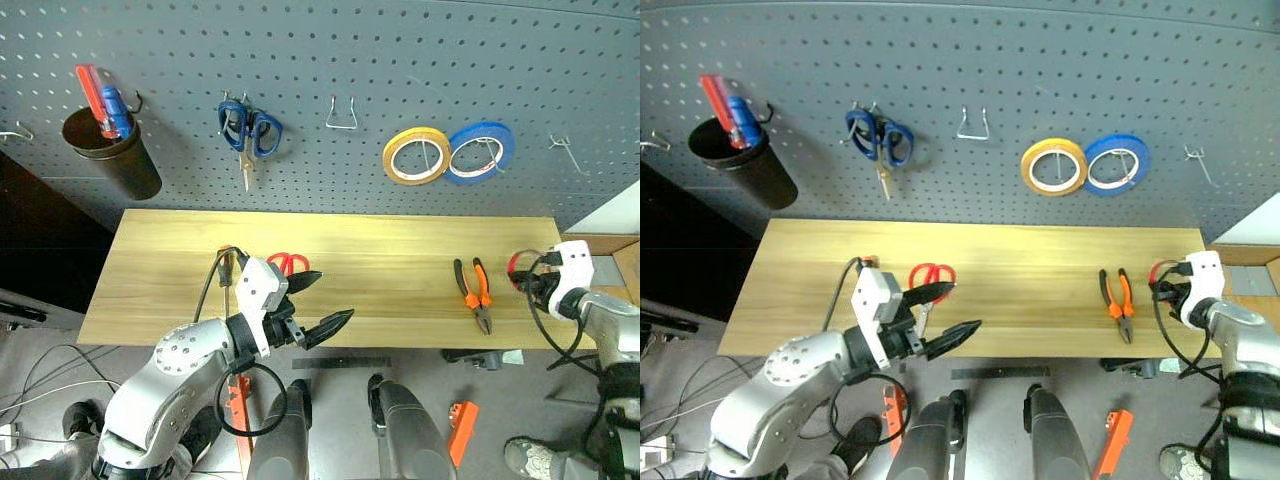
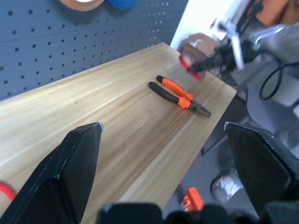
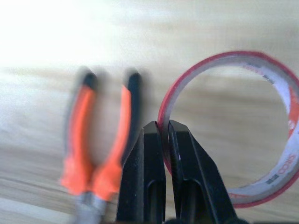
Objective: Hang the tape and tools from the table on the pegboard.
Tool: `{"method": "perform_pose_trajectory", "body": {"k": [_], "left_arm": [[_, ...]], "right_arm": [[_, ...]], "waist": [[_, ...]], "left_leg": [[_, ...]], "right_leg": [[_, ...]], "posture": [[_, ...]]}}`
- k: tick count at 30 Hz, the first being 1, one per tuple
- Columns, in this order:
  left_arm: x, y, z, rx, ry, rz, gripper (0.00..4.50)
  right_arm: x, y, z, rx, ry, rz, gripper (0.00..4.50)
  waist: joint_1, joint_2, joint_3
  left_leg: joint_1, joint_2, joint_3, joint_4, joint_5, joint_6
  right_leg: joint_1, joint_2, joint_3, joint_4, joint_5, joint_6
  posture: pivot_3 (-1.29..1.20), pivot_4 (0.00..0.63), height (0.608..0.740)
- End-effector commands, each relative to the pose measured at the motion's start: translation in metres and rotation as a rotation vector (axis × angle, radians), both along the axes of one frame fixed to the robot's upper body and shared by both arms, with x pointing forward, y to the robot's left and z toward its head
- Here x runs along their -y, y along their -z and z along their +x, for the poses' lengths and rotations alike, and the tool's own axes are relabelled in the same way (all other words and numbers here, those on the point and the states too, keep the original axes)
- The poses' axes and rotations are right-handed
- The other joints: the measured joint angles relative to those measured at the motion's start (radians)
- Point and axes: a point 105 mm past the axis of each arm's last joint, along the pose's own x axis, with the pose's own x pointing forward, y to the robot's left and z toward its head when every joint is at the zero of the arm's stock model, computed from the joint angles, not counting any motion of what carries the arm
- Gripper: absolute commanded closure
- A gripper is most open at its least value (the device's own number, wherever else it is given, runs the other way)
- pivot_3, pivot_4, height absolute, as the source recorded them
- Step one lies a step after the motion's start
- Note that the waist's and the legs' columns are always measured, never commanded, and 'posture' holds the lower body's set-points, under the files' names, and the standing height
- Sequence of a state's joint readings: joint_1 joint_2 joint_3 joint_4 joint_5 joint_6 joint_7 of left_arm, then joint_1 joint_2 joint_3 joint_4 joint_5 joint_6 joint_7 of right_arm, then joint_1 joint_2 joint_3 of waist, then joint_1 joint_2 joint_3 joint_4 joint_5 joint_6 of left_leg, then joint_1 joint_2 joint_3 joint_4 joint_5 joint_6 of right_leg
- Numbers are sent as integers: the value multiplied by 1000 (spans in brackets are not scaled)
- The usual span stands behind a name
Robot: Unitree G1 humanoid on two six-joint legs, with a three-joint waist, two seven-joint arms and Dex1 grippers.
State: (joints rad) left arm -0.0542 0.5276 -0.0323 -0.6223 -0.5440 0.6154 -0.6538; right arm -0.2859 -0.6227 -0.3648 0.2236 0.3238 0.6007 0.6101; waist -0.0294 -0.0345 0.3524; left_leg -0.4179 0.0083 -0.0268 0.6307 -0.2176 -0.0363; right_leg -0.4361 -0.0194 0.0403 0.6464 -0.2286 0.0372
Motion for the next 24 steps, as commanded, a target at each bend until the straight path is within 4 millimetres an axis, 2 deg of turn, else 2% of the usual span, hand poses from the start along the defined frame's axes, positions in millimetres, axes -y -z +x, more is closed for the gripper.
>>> {"method": "perform_pose_trajectory", "body": {"k": [1, 4, 7, 9, 15, 24], "left_arm": [[1, -10, -3, 52, 38, -6, 0], [-2, -11, 2, 70, 22, -4, 0], [-2, -12, 6, 78, 18, -13, 0], [-1, -12, 7, 81, 21, -16, 0], [0, -13, 10, 83, 30, -24, 0], [2, -14, 13, 91, 30, -41, 0]], "right_arm": [[2, -32, -16, 115, 58, 33, 4483], [-5, -48, -30, 195, 56, 77, 4483], [-3, -75, -40, 332, 81, 98, 4483], [-3, -83, -42, 374, 86, 100, 4483], [-7, -118, -36, 511, 70, 76, 4483], [-11, -143, -31, 586, 51, 57, 4483]], "waist": [[-3, 0, 0], [-5, 0, 0], [-7, 0, -1], [-11, 0, -1], [-20, 0, -1], [-28, 1, -2]], "left_leg": [[0, 0, 1, 0, 0, 0], [0, 0, 2, 0, 0, 0], [0, 0, 4, 1, 0, 0], [-1, 0, 4, 2, 0, 0], [-2, 0, 5, 4, 0, 0], [-5, 0, 4, 8, 0, 1]], "right_leg": [[-1, 0, 0, 0, 0, 1], [-2, 0, 1, 0, 1, 3], [-3, 1, 2, 0, 3, 4], [-3, 1, 3, 0, 3, 6], [-3, 1, 3, 0, 4, 6], [-3, 1, 2, 1, 4, 6]], "posture": [[-45, 309, 740], [-67, 308, 740], [-79, 308, 740], [-82, 305, 740], [-93, 294, 740], [-106, 290, 740]]}}
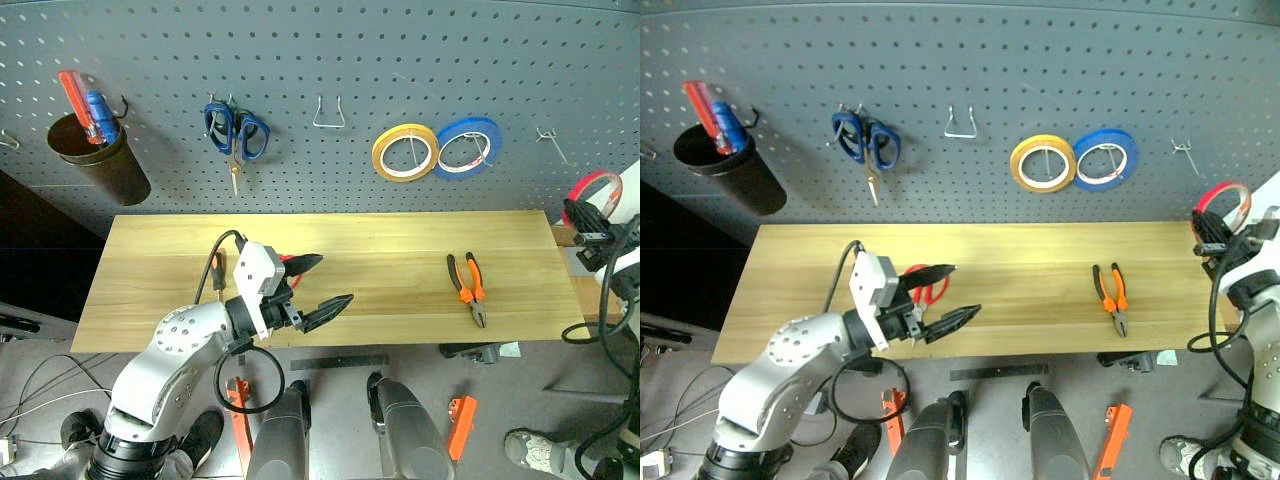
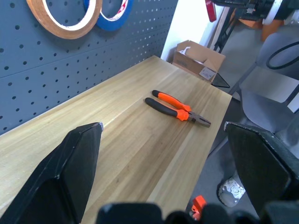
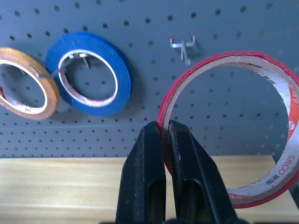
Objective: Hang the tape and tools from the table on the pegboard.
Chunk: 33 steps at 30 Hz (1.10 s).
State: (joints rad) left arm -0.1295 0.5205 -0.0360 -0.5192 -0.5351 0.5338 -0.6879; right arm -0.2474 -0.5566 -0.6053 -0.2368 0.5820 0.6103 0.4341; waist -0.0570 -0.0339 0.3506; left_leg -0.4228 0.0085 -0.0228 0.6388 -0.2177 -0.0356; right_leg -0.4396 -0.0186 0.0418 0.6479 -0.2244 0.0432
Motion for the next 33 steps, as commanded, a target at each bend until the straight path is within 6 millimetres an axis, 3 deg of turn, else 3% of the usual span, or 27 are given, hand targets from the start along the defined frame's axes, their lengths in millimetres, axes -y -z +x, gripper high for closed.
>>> {"method": "perform_pose_trajectory", "body": {"k": [1, 5, 9, 16, 20, 28, 33], "left_arm": [[5, -5, -3, 32, 21, -16, 0], [5, -4, -3, 32, 14, -19, 0], [4, -1, -3, 19, 4, -25, 0], [4, -2, -3, 22, 1, -26, 0], [2, -1, -4, 18, -7, -22, 0], [3, -2, -2, 23, -14, -20, 0], [3, -4, -1, 28, -21, -21, 0]], "right_arm": [[-3, -22, -5, 78, -21, -31, 4483], [-11, -27, 2, 96, -55, -38, 4483], [-22, -19, 11, 61, -106, -71, 4483], [-15, -17, 35, 56, -103, -103, 4483], [-8, -19, 38, 65, -93, -106, 4483], [-16, -10, 53, 43, -147, -117, 4483], [-20, -6, 78, 27, -158, -138, 4483]], "waist": [[0, 0, 0], [-3, 0, 0], [-3, 0, -3], [-3, 1, -6], [-2, 1, -6], [-5, 2, -6], [-11, 2, -6]], "left_leg": [[-1, 0, 0, 2, 0, 0], [-2, 0, 0, 6, 0, 1], [-2, 0, 0, 7, 0, 2], [-2, 0, 1, 8, 1, 2], [-2, 0, 1, 8, 1, 3], [-3, 0, 1, 9, 1, 3], [-2, 0, 2, 10, 4, 6]], "right_leg": [[0, 0, 0, 0, 0, 0], [0, 0, 0, 0, 3, 1], [0, 0, 1, 0, 6, 2], [0, 0, 1, 0, 7, 2], [0, 0, 1, 0, 7, 1], [0, 0, 2, 1, 11, -2], [0, 1, 2, 1, 12, 0]], "posture": [[-112, 289, 740], [-106, 285, 740], [-111, 281, 740], [-97, 275, 740], [-95, 276, 740], [-98, 275, 740], [-86, 278, 740]]}}
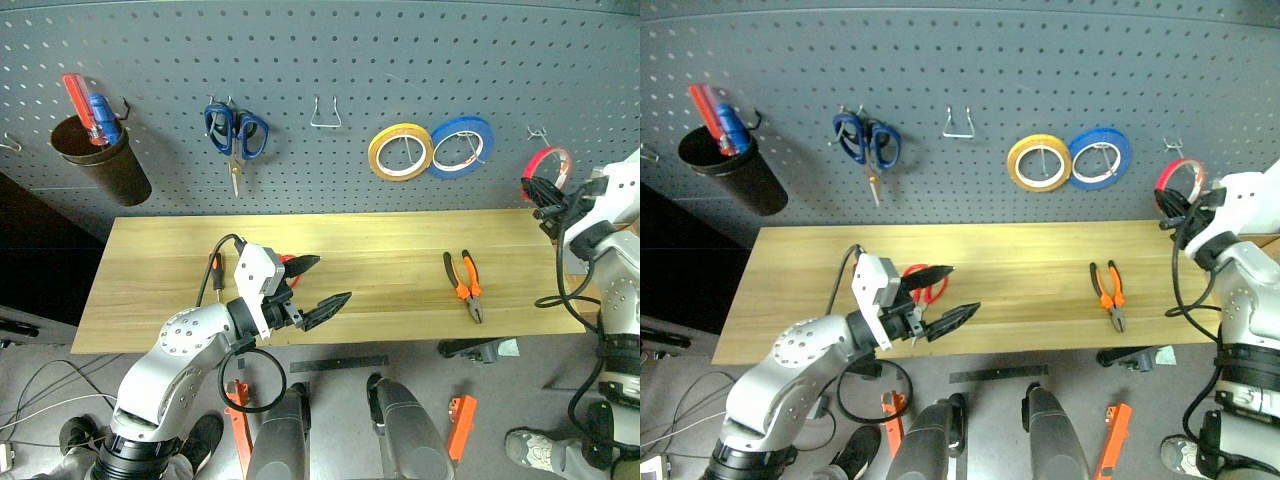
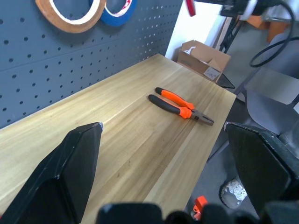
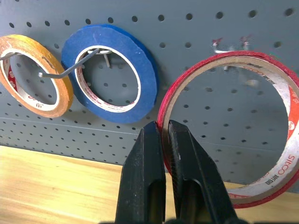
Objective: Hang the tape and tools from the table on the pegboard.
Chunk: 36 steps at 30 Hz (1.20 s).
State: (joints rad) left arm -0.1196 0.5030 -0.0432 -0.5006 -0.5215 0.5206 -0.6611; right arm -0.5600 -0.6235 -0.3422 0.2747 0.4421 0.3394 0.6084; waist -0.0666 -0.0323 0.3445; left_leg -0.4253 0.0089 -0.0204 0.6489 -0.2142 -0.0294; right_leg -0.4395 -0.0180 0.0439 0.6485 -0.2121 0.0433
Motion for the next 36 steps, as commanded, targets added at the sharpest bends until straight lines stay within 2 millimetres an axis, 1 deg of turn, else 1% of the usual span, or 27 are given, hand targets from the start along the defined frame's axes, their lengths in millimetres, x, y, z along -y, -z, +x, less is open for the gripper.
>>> {"method": "perform_pose_trajectory", "body": {"k": [1, 4, 5, 10, 13, 20, 23, 26, 29, 30, 31, 35, 36], "left_arm": [[3, -10, -5, 41, 10, -10, 0], [2, -10, -4, 43, -3, -9, 0], [2, -10, -4, 44, -5, -10, 0], [-1, -14, -2, 54, -33, -19, 0], [-2, -16, 0, 62, -48, -18, 0], [-2, -17, 1, 65, -57, -21, 0], [-4, -17, 0, 66, -62, -21, 0], [-5, -17, 1, 66, -66, -20, 0], [-6, -17, 1, 65, -70, -19, 0], [-6, -16, 1, 65, -70, -19, 0], [-5, -16, 1, 64, -70, -20, 0], [-5, -15, 1, 62, -69, -20, 0], [-5, -15, 1, 61, -69, -20, 0]], "right_arm": [[2, -8, 14, 37, 15, -38, 4483], [3, -5, 27, 25, 26, -45, 4483], [2, -4, 30, 24, 25, -45, 4483], [-7, -6, 47, 24, 16, -50, 4483], [-6, -8, 54, 25, 42, -59, 4483], [-4, -13, 62, 22, 75, -66, 4483], [-2, -10, 59, 18, 74, -66, 4483], [0, -3, 53, 0, 58, -76, 3952], [2, -4, 46, 9, 64, -84, 3011], [3, -4, 43, 12, 65, -85, 2626], [3, -5, 40, 15, 65, -85, 2349], [4, -5, 29, 15, 77, -91, 977], [3, -4, 24, 9, 76, -90, 641]], "waist": [[-1, 0, 0], [-5, 0, 0], [-5, 0, 0], [-6, 0, 0], [-8, 0, 0], [-8, 0, 0], [-8, 0, 0], [-7, 0, 0], [-5, 0, 0], [-5, 0, 0], [-4, 0, 0], [-6, 0, 0], [-5, 0, 0]], "left_leg": [[0, 0, 0, 0, 1, 1], [0, 0, 1, 0, 1, 1], [0, 0, 1, 0, 1, 1], [0, 0, 1, 0, 1, 1], [0, 0, 1, 0, 1, 1], [0, 0, 1, 0, 1, 1], [0, 0, 1, 0, 1, 1], [0, 0, 0, 0, 1, 1], [0, 0, 0, 0, 1, 1], [0, 0, 0, 0, 1, 1], [0, 0, 0, 0, 1, 1], [0, 0, 0, 1, 1, 1], [0, 0, 0, 1, 1, 1]], "right_leg": [[0, 0, 0, 0, 1, 0], [0, 0, 0, 0, 2, -1], [0, 0, 0, 0, 4, -5], [0, 0, 1, -1, 5, -5], [0, 0, 1, 0, 5, -5], [0, 0, 1, -1, 6, -5], [0, 0, 1, -1, 6, -5], [0, 0, 0, 0, 6, -5], [0, -1, 0, 0, 6, -5], [0, -1, 0, 0, 6, -5], [0, -1, 0, 0, 6, -5], [0, -1, 1, 1, 6, -5], [0, -1, 1, 1, 6, -5]], "posture": [[-86, 278, 740], [-80, 278, 740], [-80, 278, 740], [-67, 281, 740], [-60, 284, 740], [-56, 286, 740], [-57, 283, 740], [-58, 283, 740], [-62, 284, 740], [-62, 284, 740], [-66, 288, 740], [-68, 289, 740], [-68, 289, 740]]}}
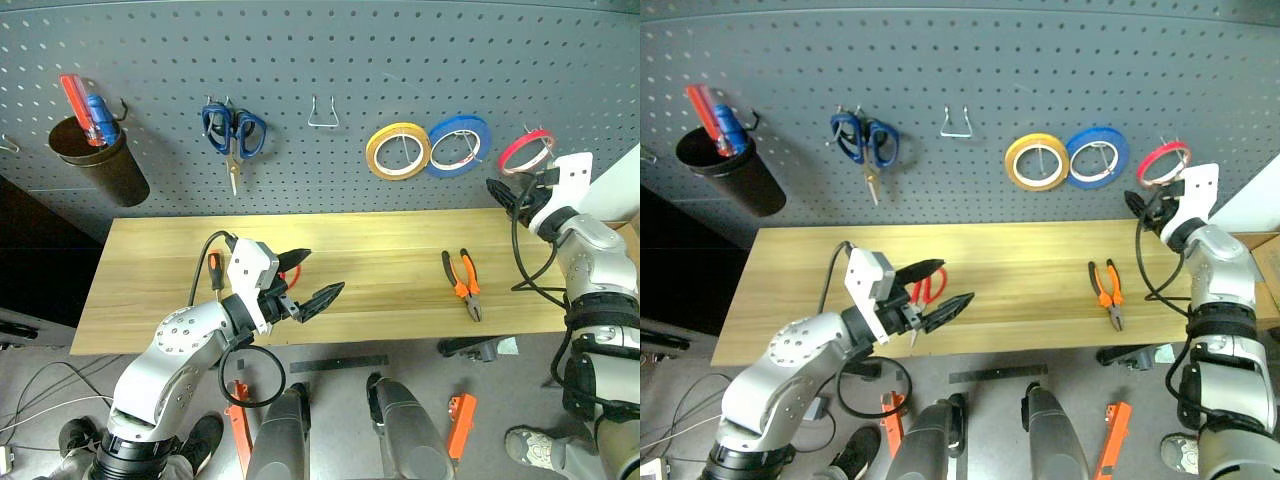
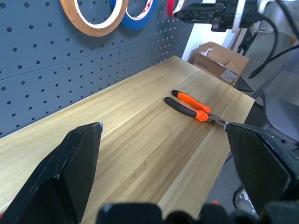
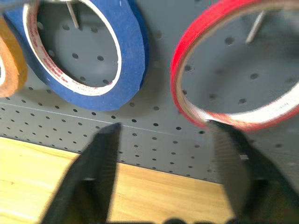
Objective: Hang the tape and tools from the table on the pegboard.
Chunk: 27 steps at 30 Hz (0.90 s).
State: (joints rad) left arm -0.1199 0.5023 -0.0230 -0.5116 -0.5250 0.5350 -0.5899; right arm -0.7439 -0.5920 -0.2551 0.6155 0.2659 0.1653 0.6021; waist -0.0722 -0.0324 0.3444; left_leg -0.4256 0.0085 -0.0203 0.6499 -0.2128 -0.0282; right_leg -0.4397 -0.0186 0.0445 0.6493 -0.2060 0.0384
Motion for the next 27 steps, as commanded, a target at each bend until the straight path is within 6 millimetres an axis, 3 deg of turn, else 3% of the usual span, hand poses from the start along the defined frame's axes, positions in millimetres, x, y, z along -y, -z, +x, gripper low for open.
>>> {"method": "perform_pose_trajectory", "body": {"k": [1, 2, 5, 8, 10, 18, 27], "left_arm": [[3, -11, -6, 51, 13, -14, 0], [3, -10, -6, 49, 14, -14, 0], [0, -3, -9, 29, 18, 22, 0], [-5, 13, -12, -5, 23, 82, 0], [-9, 23, -11, -27, 9, 110, 0], [-9, 30, -14, -58, 13, 113, 0], [-7, 31, -19, -70, 21, 110, 0]], "right_arm": [[6, -18, -17, 54, 17, 1, 371], [5, -15, -22, 33, 16, -10, 48], [5, 20, -46, -181, 37, -77, 48], [-10, 63, -68, -401, 9, -177, 48], [-21, 81, -75, -490, -3, -182, 48], [-30, 98, -60, -636, 94, -113, 48], [-41, 118, -59, -749, 111, -113, 48]], "waist": [[1, 0, 0], [1, 0, 0], [9, 1, -1], [15, 2, -3], [9, 2, -5], [-9, 2, -6], [-9, 2, -7]], "left_leg": [[0, 0, 0, 0, 0, 0], [0, 0, -1, 0, 0, 0], [0, 0, -1, 0, 0, 0], [0, 0, -1, -1, 0, 0], [0, 0, -1, 0, 0, 0], [1, 1, 6, 2, 6, 8], [-3, 2, 6, 0, 6, 8]], "right_leg": [[0, 0, 0, 0, 0, 0], [0, 0, -1, 0, 0, 0], [0, 0, -1, 0, 0, 0], [0, 0, -1, 0, 0, 0], [0, 0, 0, 0, -1, 1], [0, 0, 3, -3, 6, 4], [-3, 1, 2, -4, 6, 5]], "posture": [[-69, 288, 740], [-69, 286, 740], [-71, 285, 740], [-83, 289, 740], [-82, 290, 740], [-72, 301, 740], [-69, 302, 740]]}}
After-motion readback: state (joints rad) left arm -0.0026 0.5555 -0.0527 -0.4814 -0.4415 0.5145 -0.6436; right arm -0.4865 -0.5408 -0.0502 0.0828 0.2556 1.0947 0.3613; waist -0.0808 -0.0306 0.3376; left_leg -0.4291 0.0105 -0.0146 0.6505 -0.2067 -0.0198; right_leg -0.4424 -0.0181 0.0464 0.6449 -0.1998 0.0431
